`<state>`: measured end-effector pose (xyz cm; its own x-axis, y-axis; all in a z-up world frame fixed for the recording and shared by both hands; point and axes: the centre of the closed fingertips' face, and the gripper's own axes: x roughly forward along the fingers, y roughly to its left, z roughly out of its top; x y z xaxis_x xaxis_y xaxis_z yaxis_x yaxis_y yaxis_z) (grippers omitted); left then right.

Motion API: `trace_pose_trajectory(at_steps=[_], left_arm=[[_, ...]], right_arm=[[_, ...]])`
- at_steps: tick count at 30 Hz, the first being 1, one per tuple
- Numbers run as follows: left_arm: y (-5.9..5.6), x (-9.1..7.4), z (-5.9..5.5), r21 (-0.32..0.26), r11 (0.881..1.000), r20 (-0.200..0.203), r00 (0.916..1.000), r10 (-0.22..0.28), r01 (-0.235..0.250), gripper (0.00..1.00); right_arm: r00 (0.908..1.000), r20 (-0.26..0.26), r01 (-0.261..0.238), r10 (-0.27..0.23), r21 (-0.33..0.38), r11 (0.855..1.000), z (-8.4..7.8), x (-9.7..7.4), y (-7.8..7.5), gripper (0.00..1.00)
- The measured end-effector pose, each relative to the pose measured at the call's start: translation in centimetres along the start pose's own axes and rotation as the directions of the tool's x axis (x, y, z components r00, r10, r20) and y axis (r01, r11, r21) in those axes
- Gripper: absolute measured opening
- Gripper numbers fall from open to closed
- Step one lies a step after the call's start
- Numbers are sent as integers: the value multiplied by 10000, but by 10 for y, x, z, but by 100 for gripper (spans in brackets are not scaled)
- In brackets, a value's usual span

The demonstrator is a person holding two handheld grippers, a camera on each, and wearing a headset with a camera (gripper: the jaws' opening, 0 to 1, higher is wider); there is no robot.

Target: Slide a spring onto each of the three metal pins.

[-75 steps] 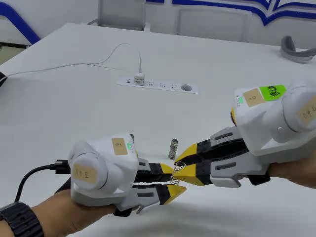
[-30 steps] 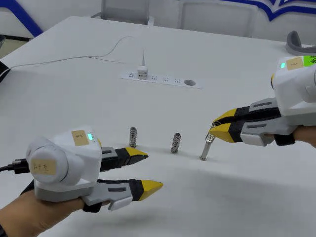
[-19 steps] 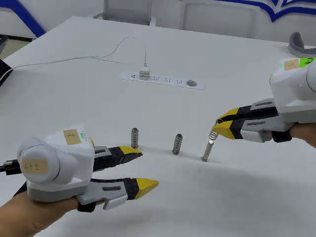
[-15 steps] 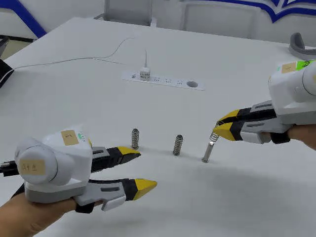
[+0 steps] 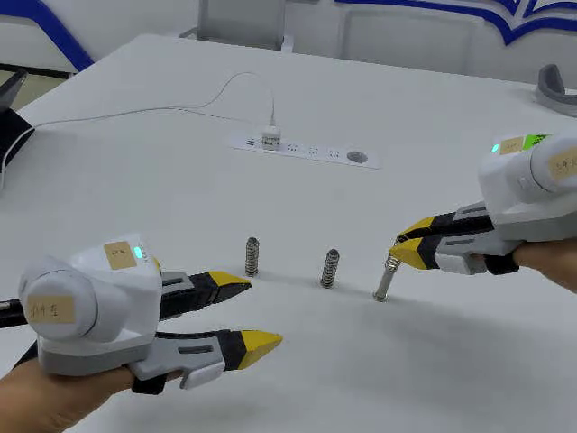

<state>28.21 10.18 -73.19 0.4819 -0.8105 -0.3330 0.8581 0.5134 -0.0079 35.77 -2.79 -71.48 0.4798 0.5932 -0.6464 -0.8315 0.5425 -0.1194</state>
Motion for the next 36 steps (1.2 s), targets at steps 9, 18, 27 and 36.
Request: trace_pose_trajectory(at_steps=[9, 18, 27, 36], left_arm=[[0, -1, -2, -72, 10000, -8, 10000, 52, -52, 42], [3, 0, -1, -114, 9999, 56, 9999, 117, -116, 42], [7, -5, -3, -207, 9992, 71, 9994, 334, -332, 42], [11, -9, -2, -284, 9984, 113, 9987, 500, -497, 42]], right_arm=[[10000, -44, 26, -25, 177, 9998, -11, 12, 0, 12], [9998, -94, 187, -184, 334, 9993, -19, 22, -3, 12], [9996, -46, 274, -272, 534, 9982, -24, 30, -9, 12], [9995, -164, 280, -268, 741, 9969, -28, 35, -10, 12]])
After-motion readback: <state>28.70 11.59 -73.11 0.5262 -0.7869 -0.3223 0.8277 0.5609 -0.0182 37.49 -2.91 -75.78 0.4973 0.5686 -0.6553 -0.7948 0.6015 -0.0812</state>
